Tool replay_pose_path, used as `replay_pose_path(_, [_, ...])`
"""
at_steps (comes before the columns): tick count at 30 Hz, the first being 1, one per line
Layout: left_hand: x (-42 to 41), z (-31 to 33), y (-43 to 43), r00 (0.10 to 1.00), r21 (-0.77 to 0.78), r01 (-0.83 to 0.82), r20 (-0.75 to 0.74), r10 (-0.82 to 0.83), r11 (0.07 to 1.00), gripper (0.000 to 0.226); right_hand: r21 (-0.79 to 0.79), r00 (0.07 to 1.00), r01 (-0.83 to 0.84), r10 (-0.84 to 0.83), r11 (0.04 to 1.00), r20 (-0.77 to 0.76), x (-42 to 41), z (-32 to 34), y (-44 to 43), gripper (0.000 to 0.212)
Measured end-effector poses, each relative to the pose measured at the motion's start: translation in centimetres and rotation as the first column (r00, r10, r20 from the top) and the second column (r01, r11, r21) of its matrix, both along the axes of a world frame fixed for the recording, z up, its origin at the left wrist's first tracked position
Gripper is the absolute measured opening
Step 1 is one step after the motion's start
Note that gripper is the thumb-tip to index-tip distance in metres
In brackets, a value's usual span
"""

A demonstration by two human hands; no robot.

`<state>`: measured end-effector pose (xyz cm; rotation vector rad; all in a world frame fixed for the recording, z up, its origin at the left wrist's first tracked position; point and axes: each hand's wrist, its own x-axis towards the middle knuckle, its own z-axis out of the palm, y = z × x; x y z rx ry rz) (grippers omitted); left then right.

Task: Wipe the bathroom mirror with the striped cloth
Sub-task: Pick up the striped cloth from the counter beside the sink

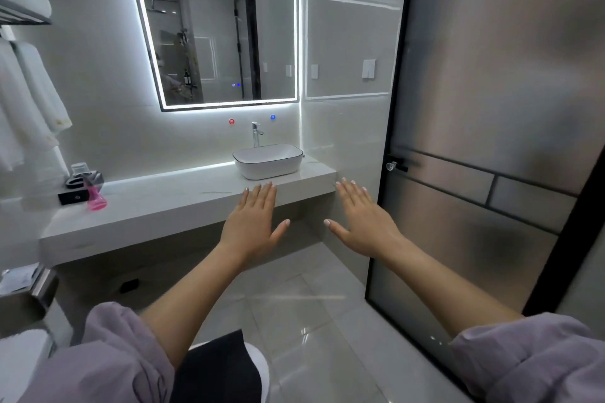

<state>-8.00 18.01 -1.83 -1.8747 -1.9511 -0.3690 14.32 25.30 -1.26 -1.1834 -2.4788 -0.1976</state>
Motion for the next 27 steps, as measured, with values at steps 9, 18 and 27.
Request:
replay_pose_path(9, [-6.2,1.9,12.3,0.999,0.063,-0.037,0.038,0.035,0.997,0.075,-0.009,0.999,-0.009,0.009,1.000,-0.054,-6.4,1.5,11.5,0.077])
replay_pose_path(18, [-9.1,0.2,22.9,0.998,0.073,-0.051,0.037,0.048,0.996,0.075,-0.022,0.995,-0.096,0.096,0.995,-0.009,-10.1,-0.3,24.1,0.077])
replay_pose_path(27, [-10.1,0.5,39.1,0.985,0.089,-0.171,0.024,0.170,0.981,0.076,0.017,0.971,-0.239,0.239,0.971,0.013,-11.1,0.7,42.8,0.078])
